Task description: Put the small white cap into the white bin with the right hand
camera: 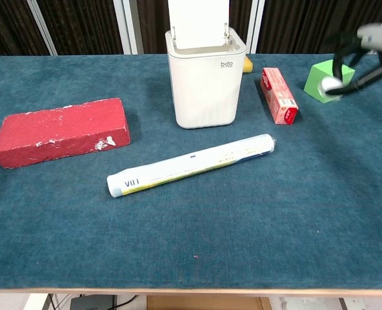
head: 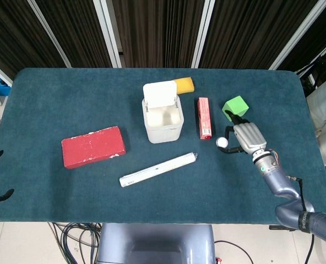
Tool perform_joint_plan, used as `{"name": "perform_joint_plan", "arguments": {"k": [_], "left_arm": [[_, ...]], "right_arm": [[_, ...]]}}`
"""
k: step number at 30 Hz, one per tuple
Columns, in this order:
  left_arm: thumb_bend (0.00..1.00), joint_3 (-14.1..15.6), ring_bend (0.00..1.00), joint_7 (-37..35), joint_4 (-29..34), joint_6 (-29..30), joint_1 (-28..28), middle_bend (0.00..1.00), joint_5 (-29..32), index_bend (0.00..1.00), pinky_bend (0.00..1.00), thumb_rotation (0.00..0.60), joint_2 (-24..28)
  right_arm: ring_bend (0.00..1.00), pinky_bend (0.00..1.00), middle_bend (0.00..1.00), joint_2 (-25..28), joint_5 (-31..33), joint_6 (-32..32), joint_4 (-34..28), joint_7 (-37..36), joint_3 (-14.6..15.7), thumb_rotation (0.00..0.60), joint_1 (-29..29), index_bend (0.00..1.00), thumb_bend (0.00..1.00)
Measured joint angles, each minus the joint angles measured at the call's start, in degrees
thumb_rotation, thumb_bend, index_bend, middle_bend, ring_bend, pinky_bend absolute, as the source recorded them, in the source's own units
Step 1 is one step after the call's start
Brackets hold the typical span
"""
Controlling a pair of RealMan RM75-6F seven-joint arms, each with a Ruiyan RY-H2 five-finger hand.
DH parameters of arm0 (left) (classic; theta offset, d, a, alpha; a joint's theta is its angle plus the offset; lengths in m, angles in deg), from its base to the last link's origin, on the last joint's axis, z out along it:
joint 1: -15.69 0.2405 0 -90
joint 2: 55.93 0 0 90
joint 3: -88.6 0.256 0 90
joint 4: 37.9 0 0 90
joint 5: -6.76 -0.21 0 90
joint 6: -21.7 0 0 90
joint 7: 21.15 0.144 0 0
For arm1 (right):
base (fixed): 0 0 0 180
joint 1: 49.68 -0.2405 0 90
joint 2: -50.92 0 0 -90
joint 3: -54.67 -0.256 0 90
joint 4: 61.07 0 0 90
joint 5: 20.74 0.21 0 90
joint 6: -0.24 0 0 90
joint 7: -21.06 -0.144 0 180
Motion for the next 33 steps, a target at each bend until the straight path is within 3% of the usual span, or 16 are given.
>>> {"name": "perform_joint_plan", "arguments": {"k": [6, 15, 23, 29, 33], "left_arm": [[0.17, 0.03, 0.02, -0.15, -0.11, -0.17, -0.05, 0.16, -0.02, 0.12, 0.02, 0.6, 0.13], [0.17, -0.03, 0.02, -0.24, -0.21, -0.3, -0.14, 0.16, 0.06, 0.12, 0.02, 0.6, 0.08], [0.17, 0.05, 0.02, -0.79, -0.29, -0.67, -0.27, 0.16, -0.07, 0.12, 0.0, 0.6, 0.3], [0.17, 0.18, 0.02, -1.51, -0.38, -1.02, -0.38, 0.16, -0.33, 0.12, 0.0, 0.6, 0.63], [0.17, 0.19, 0.02, -1.77, -0.42, -1.06, -0.41, 0.16, -0.4, 0.12, 0.0, 0.6, 0.68]], "right_arm": [[0.11, 0.25, 0.06, 4.68, 2.7, 0.9, -6.25, 1.37, -5.43, 0.6, -3.68, 0.58, 0.24], [0.11, 0.25, 0.06, 4.01, 13.33, 9.68, -4.82, 8.01, -9.48, 0.6, -13.38, 0.58, 0.24], [0.11, 0.25, 0.06, -1.56, 23.41, 14.32, 1.4, 15.53, -10.01, 0.6, -22.19, 0.58, 0.24], [0.09, 0.25, 0.05, -4.1, 29.25, 15.02, 3.77, 20.15, -8.57, 0.6, -25.03, 0.56, 0.22], [0.08, 0.25, 0.03, -4.79, 32.83, 15.11, 4.32, 22.53, -7.08, 0.6, -26.03, 0.49, 0.15]]}}
